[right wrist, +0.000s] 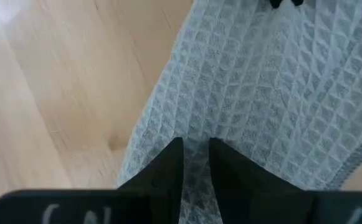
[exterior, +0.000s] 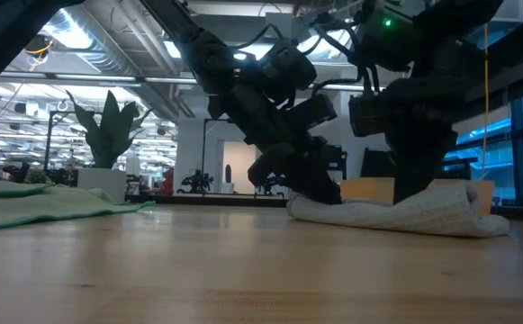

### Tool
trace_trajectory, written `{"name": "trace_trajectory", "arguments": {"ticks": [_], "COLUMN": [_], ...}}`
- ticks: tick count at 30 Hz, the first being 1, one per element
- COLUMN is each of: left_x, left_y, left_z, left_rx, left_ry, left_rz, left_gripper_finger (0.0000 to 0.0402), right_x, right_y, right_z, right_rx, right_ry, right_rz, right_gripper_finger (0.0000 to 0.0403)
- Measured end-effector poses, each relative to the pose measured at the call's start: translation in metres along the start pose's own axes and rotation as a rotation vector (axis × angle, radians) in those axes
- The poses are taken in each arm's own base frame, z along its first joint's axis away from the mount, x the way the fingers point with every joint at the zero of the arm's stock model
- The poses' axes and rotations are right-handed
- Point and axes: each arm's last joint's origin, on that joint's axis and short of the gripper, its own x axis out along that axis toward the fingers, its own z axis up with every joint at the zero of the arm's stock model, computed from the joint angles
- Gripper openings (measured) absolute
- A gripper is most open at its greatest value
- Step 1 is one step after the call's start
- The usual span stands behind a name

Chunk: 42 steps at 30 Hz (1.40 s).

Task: Roll microfiber towels into tight, uniform cylinder then place into a basket
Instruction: Roll the gray microfiber towel

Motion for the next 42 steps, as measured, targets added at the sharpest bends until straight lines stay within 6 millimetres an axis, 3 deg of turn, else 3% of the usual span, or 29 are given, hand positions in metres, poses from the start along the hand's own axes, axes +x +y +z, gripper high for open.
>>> {"name": "trace_trajectory", "arguments": {"ticks": [6, 11, 16, 23, 31, 42], "left_x": [-0.021, -0.03, -0.031, -0.027, -0.023, -0.023], "left_y": [0.006, 0.016, 0.022, 0.015, 0.001, 0.003], "left_z": [0.015, 0.016, 0.009, 0.009, 0.017, 0.016], "left_rx": [-0.026, -0.028, -0.034, -0.035, 0.022, -0.096], "left_ry": [-0.034, -0.027, -0.005, -0.035, -0.002, 0.001], "left_rz": [0.037, 0.096, 0.091, -0.024, 0.026, 0.04], "left_gripper_finger": [0.0, 0.0, 0.0, 0.0, 0.0, 0.0001], "right_x": [0.0, 0.0, 0.0, 0.0, 0.0, 0.0], "right_y": [0.0, 0.0, 0.0, -0.002, -0.003, -0.002], "right_z": [0.0, 0.001, 0.0, 0.0, 0.0, 0.0], "right_rx": [-0.026, -0.051, -0.074, -0.095, -0.114, -0.124], "right_ry": [-0.003, -0.006, -0.005, 0.01, 0.016, 0.024], "right_rz": [-0.003, -0.006, -0.006, -0.003, 0.004, 0.025], "right_gripper_finger": [0.0079, 0.0079, 0.0079, 0.0079, 0.0079, 0.0079]}}
